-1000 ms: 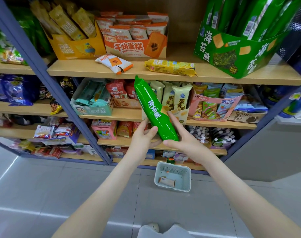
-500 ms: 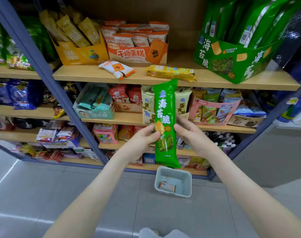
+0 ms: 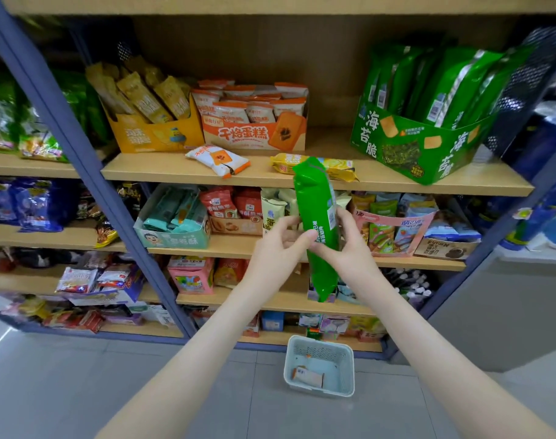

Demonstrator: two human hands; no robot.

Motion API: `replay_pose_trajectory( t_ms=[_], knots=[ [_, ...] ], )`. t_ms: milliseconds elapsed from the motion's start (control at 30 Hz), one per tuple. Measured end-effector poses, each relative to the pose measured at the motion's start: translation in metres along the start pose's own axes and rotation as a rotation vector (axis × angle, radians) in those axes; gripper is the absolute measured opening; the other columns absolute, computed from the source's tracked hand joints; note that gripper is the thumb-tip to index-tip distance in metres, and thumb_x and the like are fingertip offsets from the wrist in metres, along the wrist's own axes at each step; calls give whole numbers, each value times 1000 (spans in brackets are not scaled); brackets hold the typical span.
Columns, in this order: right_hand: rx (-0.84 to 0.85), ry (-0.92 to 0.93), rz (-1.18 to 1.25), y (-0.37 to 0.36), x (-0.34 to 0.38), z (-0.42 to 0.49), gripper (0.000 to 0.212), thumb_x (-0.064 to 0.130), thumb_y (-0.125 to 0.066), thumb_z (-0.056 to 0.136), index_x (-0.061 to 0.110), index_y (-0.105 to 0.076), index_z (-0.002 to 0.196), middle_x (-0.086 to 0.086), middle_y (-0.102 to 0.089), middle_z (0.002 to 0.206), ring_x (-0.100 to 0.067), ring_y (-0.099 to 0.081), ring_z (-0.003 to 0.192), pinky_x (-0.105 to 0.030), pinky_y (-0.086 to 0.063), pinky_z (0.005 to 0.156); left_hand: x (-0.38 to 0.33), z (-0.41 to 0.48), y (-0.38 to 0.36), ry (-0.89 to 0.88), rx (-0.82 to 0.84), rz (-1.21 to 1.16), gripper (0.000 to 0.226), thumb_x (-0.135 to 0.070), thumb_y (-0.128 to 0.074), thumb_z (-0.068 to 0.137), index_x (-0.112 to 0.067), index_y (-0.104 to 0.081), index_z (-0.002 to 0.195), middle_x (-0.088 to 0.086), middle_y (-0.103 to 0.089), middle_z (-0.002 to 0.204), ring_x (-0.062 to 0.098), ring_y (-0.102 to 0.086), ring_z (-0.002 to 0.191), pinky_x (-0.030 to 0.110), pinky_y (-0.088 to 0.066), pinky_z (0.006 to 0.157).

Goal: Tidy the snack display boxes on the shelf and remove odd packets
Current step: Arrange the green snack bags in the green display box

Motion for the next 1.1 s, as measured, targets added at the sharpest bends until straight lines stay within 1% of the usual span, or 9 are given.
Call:
replay_pose_trajectory(
  t_ms=[67,167,267,467,600,700,867,1000,1100],
  knots=[
    [49,67,-13,4,11,3,65,9,-63,92,33,-32,143,21,-46,135,15,-45,118,-9,-45,91,-13,9,-1,-53,-74,-5,43,-38,-63,92,-26,-54,132,-11,-67,116,4,-63,104,34,-53,94],
    [50,109,-10,23,23,11,68,11,-59,95,43,-27,146,15,-42,145,-3,-44,130,-28,-48,98,-31,31,4,-98,-37,-94,36,-34,-62,93,-28,-59,128,-10,-68,118,7,-62,109,39,-51,98],
    [1,104,-110,47,37,25,63,20,-66,91,39,-35,143,12,-52,135,-4,-49,123,-40,-45,103,-53,54,3,-127,103,-125,34,-23,-58,96,-28,-57,130,-11,-67,119,6,-62,112,37,-49,101],
    [-354,392,-306,85,54,68,56,15,-73,84,33,-44,128,18,-48,118,-6,-44,115,-13,-35,95,-100,88,-32,-371,-2,51,34,-39,-61,93,-50,-43,120,-23,-61,116,-5,-56,110,20,-47,93],
    [-355,669,-470,116,47,105,57,5,-69,83,14,-45,134,16,-39,120,-7,-40,116,-20,-34,100,-119,113,-74,-385,-196,-30,40,-27,-79,80,-39,-45,98,-27,-59,92,-24,-56,79,0,-41,67],
    [-408,724,-618,156,39,128,51,29,-62,90,21,-44,138,14,-41,133,-5,-35,128,-24,-23,110,-125,142,-89,-383,-331,-138,43,-28,-77,81,-27,-52,117,-26,-60,95,-22,-57,81,0,-42,68],
    [-736,635,-827,219,32,168,70,43,-56,86,25,-29,148,-6,-15,153,-31,-16,142,-48,-8,113,-132,185,-107,-408,-410,-246,45,-25,-76,79,-22,-54,119,-23,-64,101,-11,-62,93,7,-47,82],
    [-721,550,-851,242,27,194,80,49,-61,79,28,-28,148,-11,-7,158,-32,-3,147,-55,3,112,-130,211,-126,-400,-338,-225,43,-23,-76,80,-19,-57,119,-18,-67,105,-3,-64,102,15,-49,88],
    [-650,543,-783,246,22,201,69,38,-65,82,26,-29,140,-21,-26,150,-35,-11,144,-66,-6,113,-131,225,-134,-403,-299,-209,40,-20,-73,84,-25,-51,117,-20,-63,104,-13,-61,96,8,-46,83]
  ],
)
Point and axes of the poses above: each hand's wrist, its own z-axis towards the middle knuckle, its own y-axis out of the back of the hand, x = y × z, the point moved 1 cm from there along z, towards the middle knuckle
